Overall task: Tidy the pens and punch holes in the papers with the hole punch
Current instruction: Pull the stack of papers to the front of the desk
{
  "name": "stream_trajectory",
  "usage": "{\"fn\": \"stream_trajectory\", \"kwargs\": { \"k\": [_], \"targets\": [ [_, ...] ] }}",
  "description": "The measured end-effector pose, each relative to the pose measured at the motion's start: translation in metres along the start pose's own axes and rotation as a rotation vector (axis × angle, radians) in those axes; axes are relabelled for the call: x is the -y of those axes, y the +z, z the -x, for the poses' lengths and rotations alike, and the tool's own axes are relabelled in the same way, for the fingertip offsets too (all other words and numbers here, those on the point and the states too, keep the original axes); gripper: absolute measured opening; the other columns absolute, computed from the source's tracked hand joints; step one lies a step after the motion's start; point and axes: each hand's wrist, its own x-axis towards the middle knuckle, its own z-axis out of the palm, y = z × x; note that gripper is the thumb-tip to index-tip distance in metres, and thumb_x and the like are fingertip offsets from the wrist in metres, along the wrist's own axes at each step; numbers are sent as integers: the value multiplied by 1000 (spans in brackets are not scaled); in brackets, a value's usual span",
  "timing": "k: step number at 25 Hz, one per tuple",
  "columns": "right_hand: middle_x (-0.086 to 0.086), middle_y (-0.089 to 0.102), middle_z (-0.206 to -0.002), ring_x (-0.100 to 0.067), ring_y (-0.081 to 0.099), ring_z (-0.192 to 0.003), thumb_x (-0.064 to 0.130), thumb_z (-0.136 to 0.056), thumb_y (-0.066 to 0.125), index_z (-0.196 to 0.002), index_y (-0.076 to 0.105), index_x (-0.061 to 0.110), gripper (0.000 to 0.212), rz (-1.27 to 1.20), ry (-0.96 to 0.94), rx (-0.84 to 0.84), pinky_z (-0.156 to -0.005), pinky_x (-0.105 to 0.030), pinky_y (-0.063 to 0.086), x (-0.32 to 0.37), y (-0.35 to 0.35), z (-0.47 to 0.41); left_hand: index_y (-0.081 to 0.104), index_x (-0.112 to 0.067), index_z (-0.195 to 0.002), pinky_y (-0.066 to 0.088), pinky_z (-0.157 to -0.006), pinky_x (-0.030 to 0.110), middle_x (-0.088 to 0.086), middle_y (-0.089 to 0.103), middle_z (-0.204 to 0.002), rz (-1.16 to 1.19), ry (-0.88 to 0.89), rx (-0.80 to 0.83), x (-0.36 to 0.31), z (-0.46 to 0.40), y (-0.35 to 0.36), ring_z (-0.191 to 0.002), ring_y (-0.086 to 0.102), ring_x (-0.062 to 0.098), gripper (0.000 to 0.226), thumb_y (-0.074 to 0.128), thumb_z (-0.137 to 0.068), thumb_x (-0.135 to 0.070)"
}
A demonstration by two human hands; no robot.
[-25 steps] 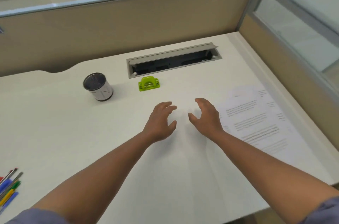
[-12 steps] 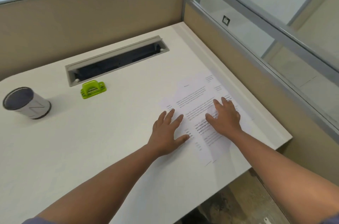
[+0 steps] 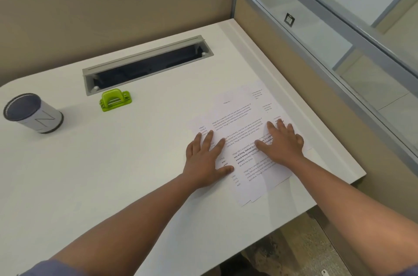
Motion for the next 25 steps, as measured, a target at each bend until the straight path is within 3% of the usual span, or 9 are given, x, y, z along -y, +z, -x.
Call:
{"fn": "stream_trajectory", "kwargs": {
  "k": [8,15,21,25],
  "targets": [
    [-6,1,-171,-35,3,-156,79,-85,36,-159,11,34,90,125,-190,51,-118,-58,16,115,43,60,10,-53,-155,-5,-121,48,-13,-9,-170,78,-159,4,117,86,-23,-155,-17,22,101,50,-69,-86],
    [-8,0,-171,-37,3,-154,78,-85,30,-159,10,34,88,208,-394,82,-116,-58,12,232,94,130,22,-53,-153,4,-122,49,-21,-4,-168,205,-334,-5,223,195,-41,-156,-13,16,100,76,-70,-66],
    [-6,4,-171,-34,5,-154,75,-84,34,-158,15,34,86,196,-475,83,-114,-55,11,283,122,171,26,-52,-152,3,-123,44,-24,-2,-167,287,-404,-37,264,255,-44,-155,-13,11,101,81,-68,-55],
    [-4,19,-167,-30,21,-148,65,-84,52,-157,22,28,87,73,-478,44,-111,-52,27,295,111,168,22,-48,-155,5,-125,43,-20,-5,-168,328,-455,-31,269,266,-46,-155,-14,14,106,83,-70,-51]
  ]
}}
